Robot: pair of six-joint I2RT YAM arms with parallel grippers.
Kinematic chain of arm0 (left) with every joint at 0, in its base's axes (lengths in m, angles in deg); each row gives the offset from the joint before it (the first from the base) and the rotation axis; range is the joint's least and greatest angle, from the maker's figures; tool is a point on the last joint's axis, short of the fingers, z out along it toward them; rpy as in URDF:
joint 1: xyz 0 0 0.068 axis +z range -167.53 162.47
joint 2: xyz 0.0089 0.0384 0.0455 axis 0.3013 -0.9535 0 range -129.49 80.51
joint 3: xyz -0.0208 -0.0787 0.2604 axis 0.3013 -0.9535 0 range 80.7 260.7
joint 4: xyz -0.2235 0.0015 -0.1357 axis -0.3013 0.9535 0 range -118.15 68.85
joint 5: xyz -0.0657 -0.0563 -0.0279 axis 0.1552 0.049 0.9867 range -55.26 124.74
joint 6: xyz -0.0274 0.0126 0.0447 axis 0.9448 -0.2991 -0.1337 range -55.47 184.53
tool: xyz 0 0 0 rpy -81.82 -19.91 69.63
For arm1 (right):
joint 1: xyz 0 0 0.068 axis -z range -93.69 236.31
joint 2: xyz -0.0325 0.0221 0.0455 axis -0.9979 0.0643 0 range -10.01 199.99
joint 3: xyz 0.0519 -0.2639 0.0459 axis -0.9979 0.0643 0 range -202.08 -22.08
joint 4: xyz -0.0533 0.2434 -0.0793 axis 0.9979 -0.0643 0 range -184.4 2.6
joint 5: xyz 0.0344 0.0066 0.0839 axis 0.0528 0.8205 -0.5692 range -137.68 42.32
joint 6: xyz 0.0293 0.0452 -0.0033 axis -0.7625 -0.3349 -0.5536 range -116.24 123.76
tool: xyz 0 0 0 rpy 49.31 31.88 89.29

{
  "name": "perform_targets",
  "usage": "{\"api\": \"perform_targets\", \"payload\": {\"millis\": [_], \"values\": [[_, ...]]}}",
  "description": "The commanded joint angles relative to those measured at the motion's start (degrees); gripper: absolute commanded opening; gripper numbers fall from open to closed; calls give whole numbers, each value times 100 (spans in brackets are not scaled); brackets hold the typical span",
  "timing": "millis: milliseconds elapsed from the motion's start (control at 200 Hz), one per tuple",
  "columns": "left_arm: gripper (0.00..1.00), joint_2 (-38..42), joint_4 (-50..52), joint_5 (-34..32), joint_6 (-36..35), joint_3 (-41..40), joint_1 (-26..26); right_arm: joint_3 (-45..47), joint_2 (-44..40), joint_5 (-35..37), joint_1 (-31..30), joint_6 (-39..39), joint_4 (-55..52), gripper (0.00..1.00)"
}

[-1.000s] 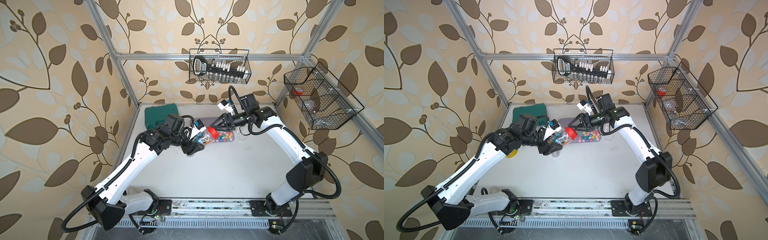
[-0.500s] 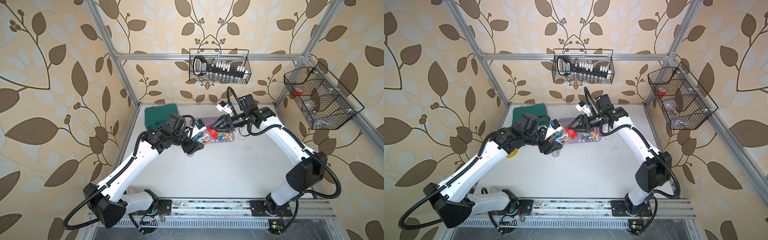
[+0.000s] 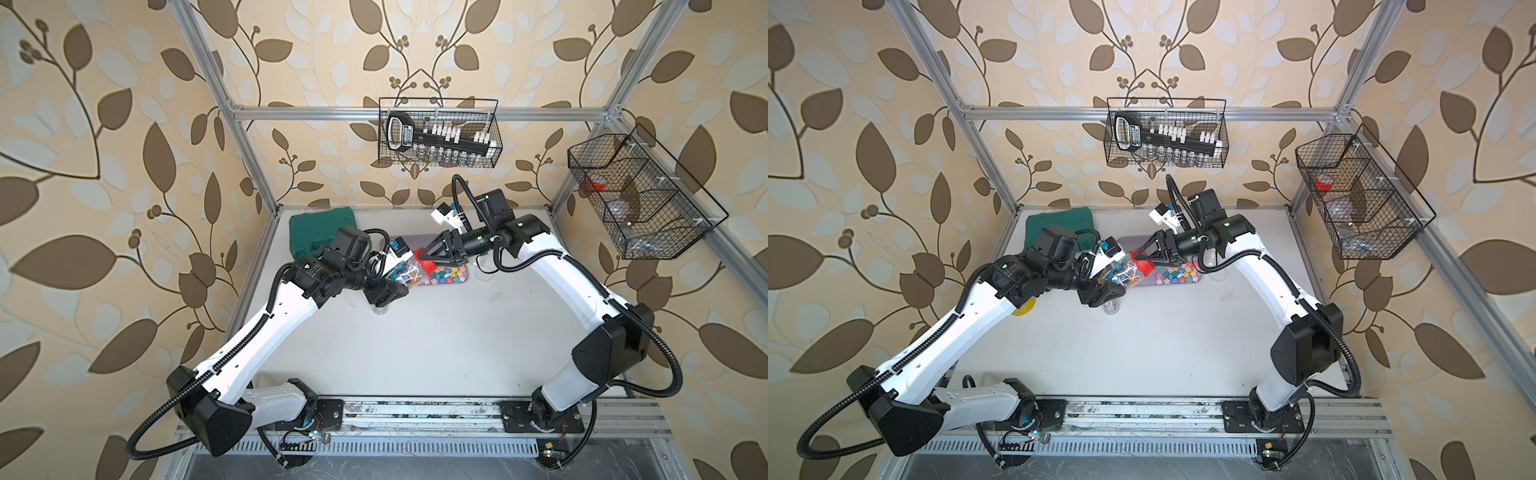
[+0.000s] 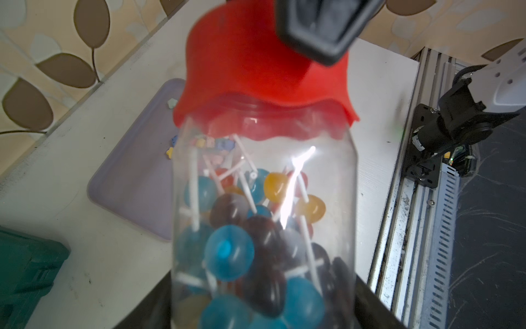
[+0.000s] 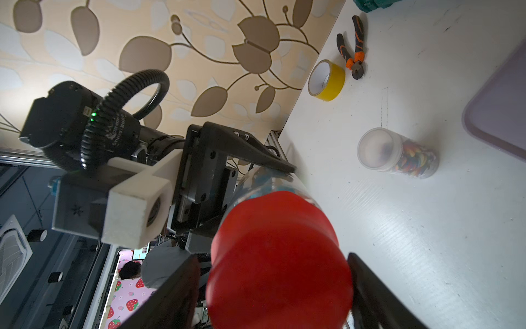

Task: Pour the candies out of the jar
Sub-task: Unscrew the lid from the jar.

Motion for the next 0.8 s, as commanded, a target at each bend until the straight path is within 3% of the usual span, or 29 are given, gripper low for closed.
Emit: {"api": "perform_targets", "payload": {"millis": [0,390,550,795], "values": [[66,105,-411,-14,-20,54,-60,118,-90,-98,-36,101,-82,73],[66,-7,-776,469,322,-46,-43,292,-461,83,-39,339,252,58],[66,-224,-774,1115,638,149,17,613,-838,-27,-39,466,871,56],[66,-431,-960,2360,1156,407,252,1189,-1359,-757,-28,1061,1712,57]]}}
